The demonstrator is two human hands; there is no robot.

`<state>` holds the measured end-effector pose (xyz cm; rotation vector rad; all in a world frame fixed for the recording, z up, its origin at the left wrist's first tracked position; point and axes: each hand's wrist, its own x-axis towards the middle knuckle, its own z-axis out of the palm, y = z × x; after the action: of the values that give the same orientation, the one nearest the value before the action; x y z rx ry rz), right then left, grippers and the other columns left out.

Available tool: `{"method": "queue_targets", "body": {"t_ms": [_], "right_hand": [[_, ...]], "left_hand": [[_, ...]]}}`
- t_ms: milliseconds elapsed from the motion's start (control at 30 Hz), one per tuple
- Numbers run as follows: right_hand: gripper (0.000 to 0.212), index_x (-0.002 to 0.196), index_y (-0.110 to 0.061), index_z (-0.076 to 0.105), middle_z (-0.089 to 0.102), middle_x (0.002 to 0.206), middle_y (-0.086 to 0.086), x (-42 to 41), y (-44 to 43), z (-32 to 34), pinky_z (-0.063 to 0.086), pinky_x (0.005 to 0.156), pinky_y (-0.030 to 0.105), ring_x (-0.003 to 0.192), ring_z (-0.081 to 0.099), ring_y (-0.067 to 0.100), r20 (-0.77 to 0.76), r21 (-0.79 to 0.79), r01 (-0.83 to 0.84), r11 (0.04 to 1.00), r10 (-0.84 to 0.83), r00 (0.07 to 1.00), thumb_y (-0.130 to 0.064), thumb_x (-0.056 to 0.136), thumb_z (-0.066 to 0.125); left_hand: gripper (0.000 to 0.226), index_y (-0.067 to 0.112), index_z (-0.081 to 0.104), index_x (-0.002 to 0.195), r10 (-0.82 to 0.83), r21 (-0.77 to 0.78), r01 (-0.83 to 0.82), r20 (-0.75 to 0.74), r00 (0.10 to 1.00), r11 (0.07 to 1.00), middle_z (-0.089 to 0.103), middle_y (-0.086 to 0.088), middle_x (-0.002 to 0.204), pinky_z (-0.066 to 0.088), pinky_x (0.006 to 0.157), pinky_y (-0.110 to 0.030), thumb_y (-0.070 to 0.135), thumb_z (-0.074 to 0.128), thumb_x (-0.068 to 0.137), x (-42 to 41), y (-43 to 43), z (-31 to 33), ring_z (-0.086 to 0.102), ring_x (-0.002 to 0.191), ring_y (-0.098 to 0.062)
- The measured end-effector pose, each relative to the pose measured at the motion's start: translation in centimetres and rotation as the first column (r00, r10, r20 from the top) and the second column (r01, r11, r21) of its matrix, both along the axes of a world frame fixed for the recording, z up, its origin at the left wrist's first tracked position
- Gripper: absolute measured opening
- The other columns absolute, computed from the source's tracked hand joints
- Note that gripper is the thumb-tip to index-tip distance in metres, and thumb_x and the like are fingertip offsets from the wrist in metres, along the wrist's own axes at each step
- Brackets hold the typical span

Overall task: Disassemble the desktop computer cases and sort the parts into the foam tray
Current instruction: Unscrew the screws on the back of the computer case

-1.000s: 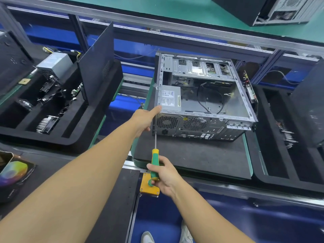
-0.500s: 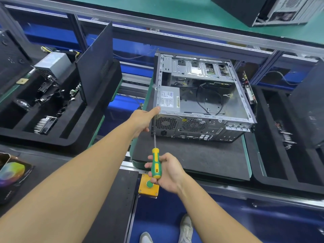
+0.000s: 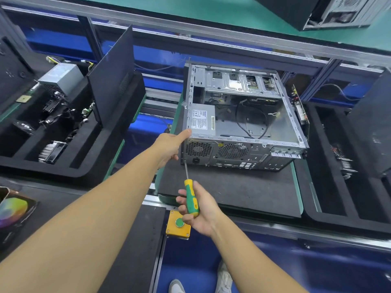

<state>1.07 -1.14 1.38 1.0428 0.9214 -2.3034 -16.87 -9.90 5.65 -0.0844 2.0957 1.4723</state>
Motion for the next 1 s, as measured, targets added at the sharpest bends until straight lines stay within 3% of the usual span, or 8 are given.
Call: {"method": "queue_targets", "body": {"t_ms": [100, 200, 267, 333, 433, 500, 667, 1000], "right_hand": [[0.041, 0.119, -0.002, 0.063, 0.064, 0.078, 0.008, -0.1, 0.5, 0.1, 0.030, 0.039, 0.023, 0.055, 0.047, 0.016, -0.031, 0.002, -0.014, 1.000, 0.014, 0.999, -0.027, 0.099, 0.035], [0.022, 0.114, -0.010, 0.061, 0.061, 0.081, 0.006, 0.1, -0.1, 0.0, 0.038, 0.047, 0.027, 0.061, 0.051, 0.018, -0.084, 0.119, -0.041, 0.992, 0.051, 0.995, -0.021, 0.101, 0.047], [0.014, 0.111, -0.015, 0.057, 0.057, 0.085, 0.006, 0.3, -0.5, -0.4, 0.043, 0.048, 0.028, 0.063, 0.057, 0.018, -0.100, 0.194, -0.025, 0.981, 0.045, 0.994, -0.019, 0.098, 0.061], [0.025, 0.115, -0.018, 0.053, 0.055, 0.091, 0.007, 0.4, -0.7, -0.7, 0.044, 0.045, 0.026, 0.060, 0.061, 0.016, -0.085, 0.234, 0.011, 0.972, 0.010, 0.996, -0.016, 0.095, 0.068], [0.029, 0.118, -0.021, 0.051, 0.052, 0.096, 0.008, 0.3, -0.7, -1.0, 0.033, 0.040, 0.021, 0.053, 0.053, 0.012, -0.067, 0.244, 0.034, 0.969, -0.018, 0.998, -0.019, 0.095, 0.068], [0.025, 0.118, -0.018, 0.054, 0.055, 0.094, 0.008, 0.2, -0.7, -1.0, 0.030, 0.041, 0.023, 0.053, 0.051, 0.013, -0.044, 0.229, 0.055, 0.972, -0.046, 0.998, -0.030, 0.098, 0.063], [0.023, 0.120, -0.013, 0.057, 0.072, 0.084, 0.007, 0.3, -0.4, -1.2, 0.042, 0.048, 0.028, 0.057, 0.056, 0.018, -0.056, 0.251, 0.069, 0.965, -0.057, 0.997, -0.024, 0.102, 0.048], [0.018, 0.114, -0.019, 0.061, 0.070, 0.095, 0.008, 0.4, -0.1, -2.1, 0.054, 0.056, 0.030, 0.075, 0.061, 0.018, -0.079, 0.347, 0.064, 0.936, -0.039, 0.996, -0.020, 0.097, 0.066]], "left_hand": [[0.056, 0.016, 0.059, 0.101, 0.007, 0.014, -0.007, -0.003, 1.000, 1.000, 0.029, 0.004, 0.051, 0.046, 0.069, -0.036, 0.068, 0.066, 0.081, 0.3, -0.1, 0.2, 0.036, 0.054, -0.018], [0.066, 0.011, 0.057, 0.100, 0.041, 0.062, -0.043, 0.025, 0.999, 0.997, 0.028, 0.006, 0.049, 0.045, 0.066, -0.033, 0.074, 0.057, 0.084, 0.8, -0.1, 0.6, 0.034, 0.053, -0.015], [0.072, 0.008, 0.059, 0.105, 0.188, 0.190, -0.210, 0.129, 0.974, 0.959, 0.027, 0.007, 0.048, 0.040, 0.059, -0.032, 0.076, 0.043, 0.089, 1.0, -0.4, 0.2, 0.030, 0.050, -0.013], [0.060, 0.006, 0.055, 0.102, 0.310, 0.245, -0.366, 0.240, 0.920, 0.898, 0.024, 0.005, 0.052, 0.033, 0.052, -0.030, 0.064, 0.039, 0.099, 1.3, -1.1, -0.9, 0.024, 0.051, -0.014], [0.021, 0.007, 0.049, 0.092, 0.291, 0.134, -0.344, 0.310, 0.905, 0.929, 0.027, 0.001, 0.058, 0.032, 0.047, -0.027, 0.022, 0.042, 0.105, 2.8, -1.7, -3.4, 0.025, 0.052, -0.014], [0.016, 0.007, 0.049, 0.090, 0.275, 0.108, -0.335, 0.369, 0.888, 0.936, 0.033, -0.002, 0.062, 0.035, 0.047, -0.026, 0.009, 0.039, 0.102, 3.7, -1.3, -4.6, 0.031, 0.053, -0.015], [0.020, 0.003, 0.054, 0.091, 0.235, 0.122, -0.299, 0.374, 0.897, 0.946, 0.056, -0.010, 0.076, 0.048, 0.060, -0.029, 0.007, 0.039, 0.103, 4.1, 1.1, -5.3, 0.052, 0.063, -0.019], [0.007, 0.001, 0.059, 0.096, 0.298, 0.236, -0.430, 0.440, 0.847, 0.871, 0.062, -0.014, 0.080, 0.056, 0.066, -0.030, 0.007, 0.056, 0.099, 4.0, 1.7, -6.5, 0.061, 0.071, -0.021]]}}
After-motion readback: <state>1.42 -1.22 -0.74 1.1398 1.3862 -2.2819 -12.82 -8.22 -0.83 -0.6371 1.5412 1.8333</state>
